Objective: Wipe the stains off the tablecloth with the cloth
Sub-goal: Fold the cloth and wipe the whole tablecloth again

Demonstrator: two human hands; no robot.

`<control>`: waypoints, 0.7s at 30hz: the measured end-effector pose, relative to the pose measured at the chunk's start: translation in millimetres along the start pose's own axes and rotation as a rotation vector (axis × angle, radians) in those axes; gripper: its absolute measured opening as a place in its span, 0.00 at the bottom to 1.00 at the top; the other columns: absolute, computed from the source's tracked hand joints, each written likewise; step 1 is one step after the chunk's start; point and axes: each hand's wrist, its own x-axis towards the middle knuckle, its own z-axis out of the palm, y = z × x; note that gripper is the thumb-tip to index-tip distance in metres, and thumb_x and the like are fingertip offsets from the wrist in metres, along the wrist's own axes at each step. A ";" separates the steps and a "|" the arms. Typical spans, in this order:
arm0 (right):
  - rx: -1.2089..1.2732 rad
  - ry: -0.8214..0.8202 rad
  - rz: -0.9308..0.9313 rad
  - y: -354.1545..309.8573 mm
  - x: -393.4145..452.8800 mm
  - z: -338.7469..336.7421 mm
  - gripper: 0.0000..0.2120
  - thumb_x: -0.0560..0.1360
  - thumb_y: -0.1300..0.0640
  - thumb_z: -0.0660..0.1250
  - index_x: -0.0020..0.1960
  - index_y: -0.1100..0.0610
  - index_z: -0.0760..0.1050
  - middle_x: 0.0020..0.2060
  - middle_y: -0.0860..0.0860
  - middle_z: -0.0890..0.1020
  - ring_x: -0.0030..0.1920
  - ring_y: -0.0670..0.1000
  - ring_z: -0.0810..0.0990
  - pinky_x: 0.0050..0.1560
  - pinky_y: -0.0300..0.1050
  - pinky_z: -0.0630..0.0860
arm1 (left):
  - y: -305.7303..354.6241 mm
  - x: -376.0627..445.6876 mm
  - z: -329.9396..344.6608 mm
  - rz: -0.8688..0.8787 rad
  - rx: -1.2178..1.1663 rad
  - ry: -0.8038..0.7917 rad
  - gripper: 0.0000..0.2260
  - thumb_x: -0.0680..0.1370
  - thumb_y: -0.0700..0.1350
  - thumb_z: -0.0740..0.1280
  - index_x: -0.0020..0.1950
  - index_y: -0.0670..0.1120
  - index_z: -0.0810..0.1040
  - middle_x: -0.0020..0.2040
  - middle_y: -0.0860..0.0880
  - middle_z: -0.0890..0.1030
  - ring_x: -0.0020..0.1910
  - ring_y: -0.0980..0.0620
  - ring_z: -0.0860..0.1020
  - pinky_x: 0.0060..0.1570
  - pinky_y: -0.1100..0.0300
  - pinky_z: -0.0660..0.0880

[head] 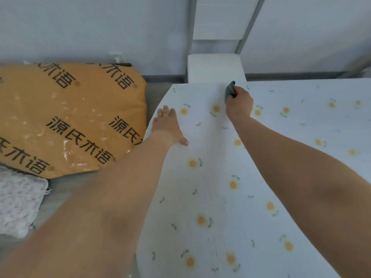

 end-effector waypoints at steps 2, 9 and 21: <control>-0.109 0.072 -0.069 11.6 27.1 9.6 0.13 0.74 0.65 0.56 0.53 0.59 0.77 0.44 0.54 0.79 0.44 0.55 0.75 0.41 0.43 0.68 | -7.5 7.7 9.7 0.028 0.025 0.012 0.65 0.63 0.61 0.80 0.81 0.42 0.38 0.81 0.42 0.37 0.79 0.41 0.37 0.78 0.45 0.48; -0.317 0.018 -0.219 -19.2 42.6 85.5 0.21 0.73 0.70 0.54 0.62 0.60 0.76 0.64 0.56 0.74 0.58 0.60 0.69 0.51 0.41 0.64 | -9.6 18.5 16.1 0.037 0.017 0.037 0.66 0.61 0.61 0.81 0.81 0.42 0.38 0.81 0.43 0.36 0.79 0.41 0.37 0.78 0.44 0.46; -0.359 0.115 -0.140 46.5 40.7 41.4 0.19 0.73 0.68 0.57 0.61 0.63 0.75 0.64 0.61 0.72 0.58 0.64 0.70 0.58 0.50 0.68 | -6.3 15.8 16.3 0.003 -0.015 0.045 0.65 0.61 0.59 0.82 0.81 0.43 0.39 0.81 0.44 0.36 0.79 0.43 0.36 0.78 0.46 0.44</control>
